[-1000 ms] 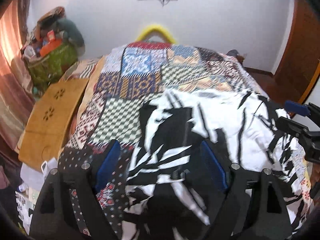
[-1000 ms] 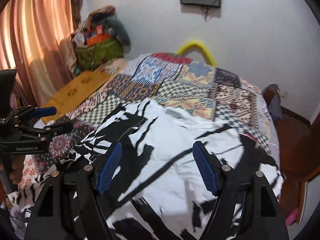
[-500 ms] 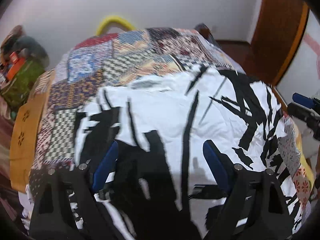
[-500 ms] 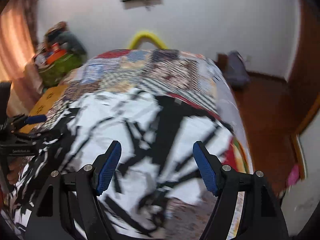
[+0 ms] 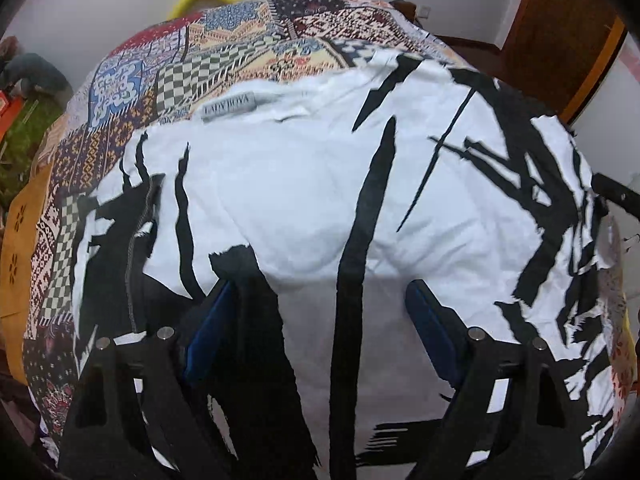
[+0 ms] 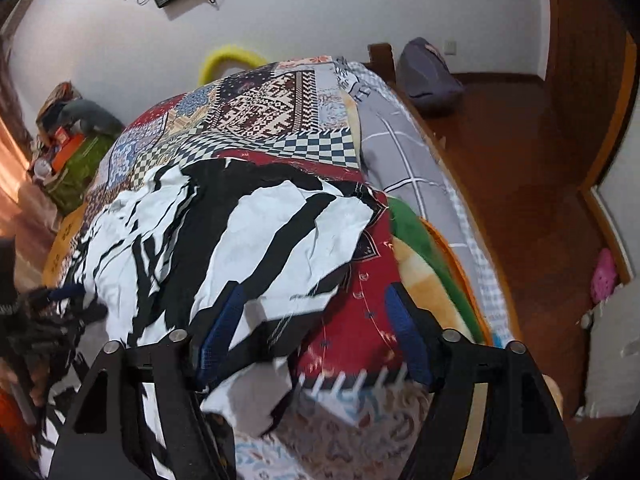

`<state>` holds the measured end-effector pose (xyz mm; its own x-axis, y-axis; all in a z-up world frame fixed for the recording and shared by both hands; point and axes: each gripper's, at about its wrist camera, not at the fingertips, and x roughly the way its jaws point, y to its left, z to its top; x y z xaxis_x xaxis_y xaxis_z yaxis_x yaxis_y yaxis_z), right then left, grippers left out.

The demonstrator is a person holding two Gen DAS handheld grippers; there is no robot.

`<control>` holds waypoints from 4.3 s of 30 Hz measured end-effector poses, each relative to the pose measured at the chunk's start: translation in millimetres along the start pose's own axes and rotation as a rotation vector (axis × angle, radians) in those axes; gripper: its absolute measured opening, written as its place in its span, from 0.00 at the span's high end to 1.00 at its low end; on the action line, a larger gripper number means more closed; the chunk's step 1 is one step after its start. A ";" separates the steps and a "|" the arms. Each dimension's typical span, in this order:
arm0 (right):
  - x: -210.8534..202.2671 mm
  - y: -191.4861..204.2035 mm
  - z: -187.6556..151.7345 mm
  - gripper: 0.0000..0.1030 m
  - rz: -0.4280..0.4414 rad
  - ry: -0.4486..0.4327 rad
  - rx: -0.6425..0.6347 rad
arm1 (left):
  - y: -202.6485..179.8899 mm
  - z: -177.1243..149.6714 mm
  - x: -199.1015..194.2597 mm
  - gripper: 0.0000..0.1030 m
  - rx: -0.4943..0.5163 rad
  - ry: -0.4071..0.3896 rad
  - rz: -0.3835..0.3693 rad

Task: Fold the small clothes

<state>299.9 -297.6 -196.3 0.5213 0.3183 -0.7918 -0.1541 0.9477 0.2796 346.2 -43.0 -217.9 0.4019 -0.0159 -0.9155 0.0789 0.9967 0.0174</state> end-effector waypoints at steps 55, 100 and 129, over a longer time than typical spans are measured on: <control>4.9 154.8 13.4 0.66 0.174 0.002 -0.348 | 17.1 4.9 -80.6 0.15 0.014 -0.167 -0.018; -46.8 143.4 -45.6 0.40 0.052 0.017 -0.397 | 36.2 -29.6 -119.1 0.10 -0.044 -0.199 0.038; -33.6 82.9 -130.8 0.47 0.086 0.273 -0.159 | 167.0 -219.5 -89.7 0.35 -0.203 0.051 0.007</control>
<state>159.9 -226.6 -217.7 0.2601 0.3718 -0.8911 -0.3278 0.9021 0.2807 123.2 142.2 -221.1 0.3550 -0.0097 -0.9348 -0.1113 0.9924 -0.0526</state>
